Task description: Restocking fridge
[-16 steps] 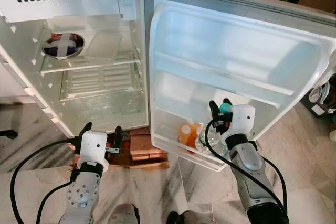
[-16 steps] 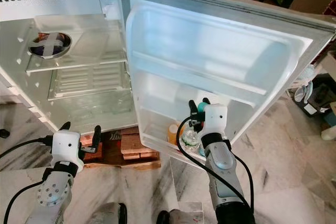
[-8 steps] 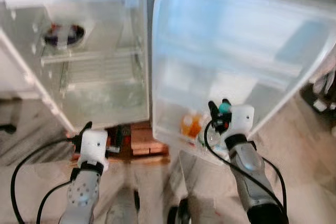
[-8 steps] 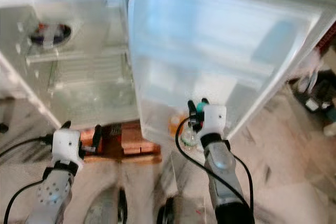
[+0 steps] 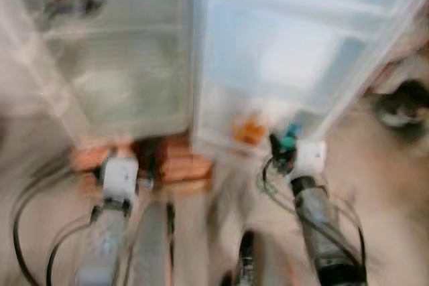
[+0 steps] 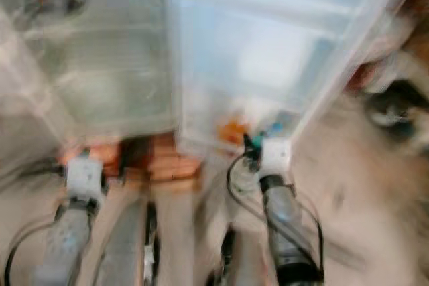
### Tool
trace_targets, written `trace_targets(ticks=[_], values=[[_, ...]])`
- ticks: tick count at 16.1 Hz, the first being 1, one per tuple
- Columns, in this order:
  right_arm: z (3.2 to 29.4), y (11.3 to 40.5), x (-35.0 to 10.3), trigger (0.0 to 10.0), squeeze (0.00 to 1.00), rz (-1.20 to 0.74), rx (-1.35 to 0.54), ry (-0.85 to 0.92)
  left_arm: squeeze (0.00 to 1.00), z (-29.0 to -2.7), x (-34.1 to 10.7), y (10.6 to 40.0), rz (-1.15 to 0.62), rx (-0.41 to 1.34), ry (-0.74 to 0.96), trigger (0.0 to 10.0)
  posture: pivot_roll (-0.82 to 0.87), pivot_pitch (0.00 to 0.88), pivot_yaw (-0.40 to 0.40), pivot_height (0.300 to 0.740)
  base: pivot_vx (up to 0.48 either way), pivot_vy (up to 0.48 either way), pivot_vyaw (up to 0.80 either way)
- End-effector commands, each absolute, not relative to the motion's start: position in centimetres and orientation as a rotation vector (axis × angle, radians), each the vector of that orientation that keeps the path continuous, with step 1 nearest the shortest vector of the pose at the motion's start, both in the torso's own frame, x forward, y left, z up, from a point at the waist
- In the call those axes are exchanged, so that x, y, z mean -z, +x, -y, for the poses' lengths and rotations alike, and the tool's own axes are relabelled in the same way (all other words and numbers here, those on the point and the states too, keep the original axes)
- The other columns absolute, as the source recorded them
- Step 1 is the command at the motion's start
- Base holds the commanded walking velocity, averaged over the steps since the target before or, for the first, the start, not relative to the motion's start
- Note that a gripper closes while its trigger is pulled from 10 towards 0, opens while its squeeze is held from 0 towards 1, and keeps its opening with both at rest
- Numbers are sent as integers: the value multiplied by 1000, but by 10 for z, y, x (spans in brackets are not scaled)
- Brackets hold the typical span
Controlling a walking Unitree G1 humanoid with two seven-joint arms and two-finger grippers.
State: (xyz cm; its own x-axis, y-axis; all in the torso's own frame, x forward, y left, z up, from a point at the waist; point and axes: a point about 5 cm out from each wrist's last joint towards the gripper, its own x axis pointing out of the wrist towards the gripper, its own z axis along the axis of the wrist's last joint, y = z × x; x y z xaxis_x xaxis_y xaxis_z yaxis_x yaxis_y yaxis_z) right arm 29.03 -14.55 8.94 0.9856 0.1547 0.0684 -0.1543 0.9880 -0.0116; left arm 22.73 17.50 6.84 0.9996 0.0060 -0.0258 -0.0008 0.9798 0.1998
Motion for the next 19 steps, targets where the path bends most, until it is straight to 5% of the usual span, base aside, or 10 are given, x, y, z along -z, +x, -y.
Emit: trace_targets(ticks=[1,7,19], values=[[143,288,-88,10000,0,69,-162,-9,0,-171,-61,225,-70,16,197,10000,187,148,-96,598,0,0,0],[153,290,-89,10000,0,80,-145,-60,0,-170,-61,226,-68,51,181,10000,180,136,-95,598,0,0,0],[142,291,-94,10000,0,121,-203,-50,0,-167,-61,227,-66,72,185,10000,177,149,-86,598,277,0,0]])
